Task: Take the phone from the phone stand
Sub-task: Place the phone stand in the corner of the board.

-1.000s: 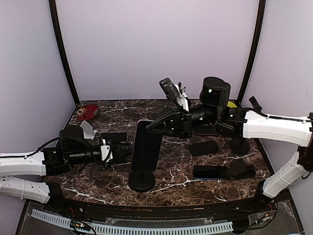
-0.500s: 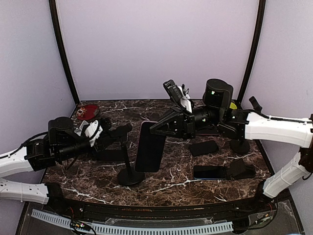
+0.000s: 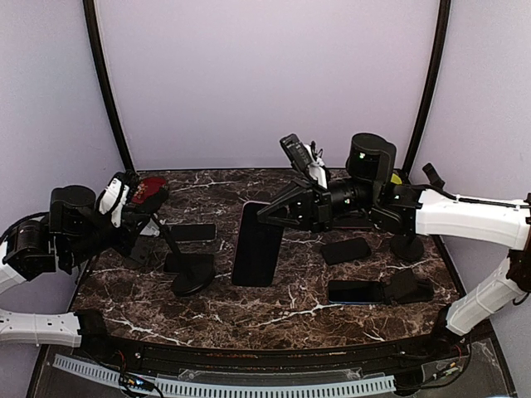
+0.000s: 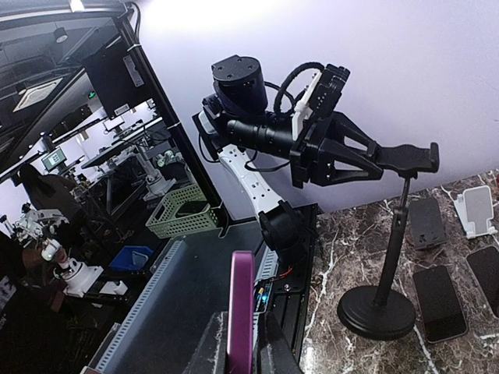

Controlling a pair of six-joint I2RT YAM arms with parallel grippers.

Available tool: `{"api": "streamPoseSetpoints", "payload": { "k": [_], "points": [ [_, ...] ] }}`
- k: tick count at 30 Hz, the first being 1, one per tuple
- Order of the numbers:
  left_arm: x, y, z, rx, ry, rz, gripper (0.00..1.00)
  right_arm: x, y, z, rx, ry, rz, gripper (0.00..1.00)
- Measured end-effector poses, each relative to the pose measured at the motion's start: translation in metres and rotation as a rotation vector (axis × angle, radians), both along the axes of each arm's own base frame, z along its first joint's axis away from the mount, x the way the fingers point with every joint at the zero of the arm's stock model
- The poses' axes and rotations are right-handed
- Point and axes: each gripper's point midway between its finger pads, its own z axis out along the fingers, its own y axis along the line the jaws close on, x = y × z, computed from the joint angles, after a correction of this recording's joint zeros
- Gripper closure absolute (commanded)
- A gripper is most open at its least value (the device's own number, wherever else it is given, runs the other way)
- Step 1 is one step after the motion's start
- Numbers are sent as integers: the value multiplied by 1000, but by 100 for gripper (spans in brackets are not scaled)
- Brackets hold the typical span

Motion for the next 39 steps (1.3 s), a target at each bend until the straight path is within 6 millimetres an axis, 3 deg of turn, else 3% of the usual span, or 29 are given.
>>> {"api": "streamPoseSetpoints", "payload": {
  "k": [5, 13, 16, 20, 23, 26, 32, 39],
  "points": [
    [3, 29, 9, 39, 26, 153, 100, 3, 0, -2, -4, 3, -6, 100],
    [15, 49, 2, 180, 69, 342, 100, 5, 2, -7, -14, 11, -8, 100],
    [18, 49, 5, 203, 48, 352, 100, 7, 1, -8, -17, 13, -10, 100],
    [32, 32, 18, 216, -4, 330, 100, 8, 3, -11, -22, 17, -11, 100],
    [52, 10, 29, 223, -47, 317, 100, 9, 4, -14, -29, 22, -11, 100],
    [72, 1, 31, 234, -75, 330, 100, 9, 4, -18, -35, 27, -12, 100],
    [120, 11, 42, 241, -141, 437, 100, 12, 2, -22, -43, 33, -18, 100],
    [188, 22, 31, 281, -173, 558, 100, 13, 2, -25, -43, 36, -21, 100]
  ]
}}
